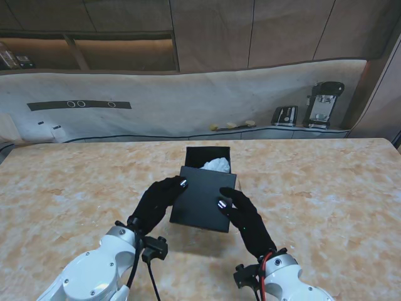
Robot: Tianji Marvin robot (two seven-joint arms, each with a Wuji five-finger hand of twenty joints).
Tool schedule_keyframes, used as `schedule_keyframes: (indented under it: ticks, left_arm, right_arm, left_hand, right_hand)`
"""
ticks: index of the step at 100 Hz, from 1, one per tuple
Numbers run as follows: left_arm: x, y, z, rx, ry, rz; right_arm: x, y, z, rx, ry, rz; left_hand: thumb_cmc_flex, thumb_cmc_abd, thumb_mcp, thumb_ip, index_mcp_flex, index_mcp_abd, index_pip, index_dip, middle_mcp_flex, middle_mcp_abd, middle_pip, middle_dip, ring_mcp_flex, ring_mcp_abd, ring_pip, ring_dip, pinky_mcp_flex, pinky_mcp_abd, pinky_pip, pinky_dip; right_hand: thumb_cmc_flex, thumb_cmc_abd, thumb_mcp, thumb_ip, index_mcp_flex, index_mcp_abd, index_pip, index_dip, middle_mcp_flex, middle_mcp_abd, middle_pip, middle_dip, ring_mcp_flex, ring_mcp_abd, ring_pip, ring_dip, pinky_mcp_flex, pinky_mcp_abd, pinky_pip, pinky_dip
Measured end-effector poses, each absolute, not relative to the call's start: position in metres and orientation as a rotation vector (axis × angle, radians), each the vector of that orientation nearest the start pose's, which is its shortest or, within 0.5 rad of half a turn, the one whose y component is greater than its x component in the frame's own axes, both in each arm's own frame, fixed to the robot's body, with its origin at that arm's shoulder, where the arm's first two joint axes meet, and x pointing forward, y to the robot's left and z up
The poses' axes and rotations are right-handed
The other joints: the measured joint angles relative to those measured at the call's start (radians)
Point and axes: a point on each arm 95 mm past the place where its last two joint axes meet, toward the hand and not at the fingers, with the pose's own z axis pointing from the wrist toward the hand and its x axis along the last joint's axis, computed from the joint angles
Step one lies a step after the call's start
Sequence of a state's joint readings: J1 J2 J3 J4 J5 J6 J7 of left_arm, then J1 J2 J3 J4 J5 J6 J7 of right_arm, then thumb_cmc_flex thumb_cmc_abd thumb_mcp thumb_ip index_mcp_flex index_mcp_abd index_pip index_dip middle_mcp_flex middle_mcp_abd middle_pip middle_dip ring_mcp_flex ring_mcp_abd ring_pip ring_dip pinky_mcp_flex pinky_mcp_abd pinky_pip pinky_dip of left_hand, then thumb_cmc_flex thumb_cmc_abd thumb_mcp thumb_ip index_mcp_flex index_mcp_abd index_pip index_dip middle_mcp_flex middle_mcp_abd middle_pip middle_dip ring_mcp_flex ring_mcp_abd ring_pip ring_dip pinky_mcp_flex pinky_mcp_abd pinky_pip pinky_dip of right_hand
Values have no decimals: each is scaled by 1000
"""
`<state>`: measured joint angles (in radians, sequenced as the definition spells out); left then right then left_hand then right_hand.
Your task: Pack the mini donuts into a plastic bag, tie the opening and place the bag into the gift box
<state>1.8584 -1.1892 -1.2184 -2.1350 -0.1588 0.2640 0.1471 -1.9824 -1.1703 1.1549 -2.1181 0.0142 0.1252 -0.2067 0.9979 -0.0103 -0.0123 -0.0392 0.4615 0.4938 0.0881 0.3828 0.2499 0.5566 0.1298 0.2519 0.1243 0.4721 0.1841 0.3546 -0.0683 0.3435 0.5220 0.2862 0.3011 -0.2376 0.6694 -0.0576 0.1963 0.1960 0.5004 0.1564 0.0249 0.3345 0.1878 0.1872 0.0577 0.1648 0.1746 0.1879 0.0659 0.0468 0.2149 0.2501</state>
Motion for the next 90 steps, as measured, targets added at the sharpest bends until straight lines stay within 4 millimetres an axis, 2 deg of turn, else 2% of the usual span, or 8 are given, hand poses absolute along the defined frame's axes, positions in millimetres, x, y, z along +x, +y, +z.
schedule_keyframes:
  ticks: [41,90]
  left_arm:
    - [344,-70,-234,-2357,563,-2188]
    - [375,-73,-221,-2339,575,-2179]
  right_arm:
    - [299,94,-266,-2176,-563,-2073]
    - [331,95,-257,-2181,-590,-2107]
  left_hand:
    - [0,0,0,0,0,0,0,0,-1,1,-8,-1,0,0,-1,0,0,0,0,0]
    - [0,0,0,0,0,-2,0,0,-1,1,-8,-1,0,0,-1,0,0,0,-1,0]
  right_hand:
    - [0,0,0,0,19,1,-16,0,0,13,0,0,0,11,0,0,6,5,0,7]
    - [0,0,0,0,27,2,-28,0,0,22,0,0,5,14,0,0,12,5,2,10]
